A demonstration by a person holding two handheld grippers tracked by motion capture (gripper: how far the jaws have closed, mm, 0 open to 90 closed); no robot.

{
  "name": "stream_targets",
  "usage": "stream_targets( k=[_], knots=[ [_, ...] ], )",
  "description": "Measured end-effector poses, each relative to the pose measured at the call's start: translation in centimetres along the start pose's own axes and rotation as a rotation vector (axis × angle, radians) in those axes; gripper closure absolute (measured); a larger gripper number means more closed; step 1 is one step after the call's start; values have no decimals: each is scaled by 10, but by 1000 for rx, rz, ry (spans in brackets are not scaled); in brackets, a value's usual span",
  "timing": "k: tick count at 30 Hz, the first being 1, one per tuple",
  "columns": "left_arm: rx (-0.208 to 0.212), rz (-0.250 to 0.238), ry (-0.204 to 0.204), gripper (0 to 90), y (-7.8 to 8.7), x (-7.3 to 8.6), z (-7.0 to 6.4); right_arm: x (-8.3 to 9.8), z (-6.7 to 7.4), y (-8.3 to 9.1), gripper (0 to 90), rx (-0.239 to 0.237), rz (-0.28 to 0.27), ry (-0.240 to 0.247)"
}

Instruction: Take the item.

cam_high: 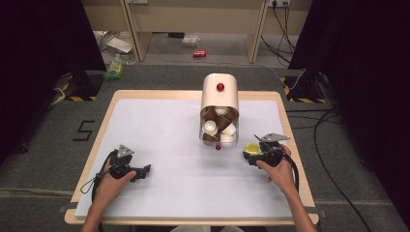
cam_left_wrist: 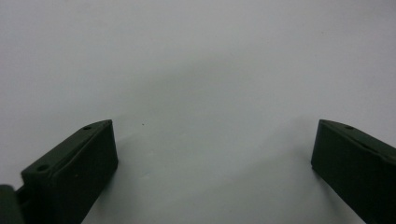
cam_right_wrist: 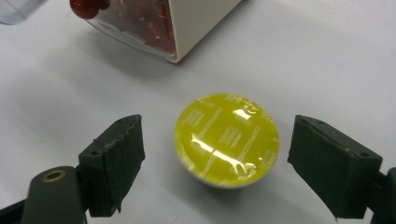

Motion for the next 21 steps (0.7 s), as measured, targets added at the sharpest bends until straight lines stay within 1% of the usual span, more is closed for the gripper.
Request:
stream_targets(
  k=[7,9,15,19,21],
  knots=[
    [0,0,0,0,0,0,0,3,-3,6,179,6,-4,-7],
    [0,-1,0,0,0,0,0,6,-6,11,178,10,-5,-9],
    [0,0,0,0,0,0,0,11,-9,17,174,16,-4,-18],
    [0,0,0,0,0,0,0,14,-8,22,173,15,-4,-15],
    [0,0,0,0,0,0,0,15,-8,24,173,16,-5,-21]
  ],
)
Point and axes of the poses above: each handheld gripper's, and its own axes: y roughly backward along the jaws, x roughly out of its underside, z roughly to its left, the point moved 8 cm from there along -y, roughly forward along the jaws, and after that the axes turned 14 degrees about x, right-handed, at the moved point
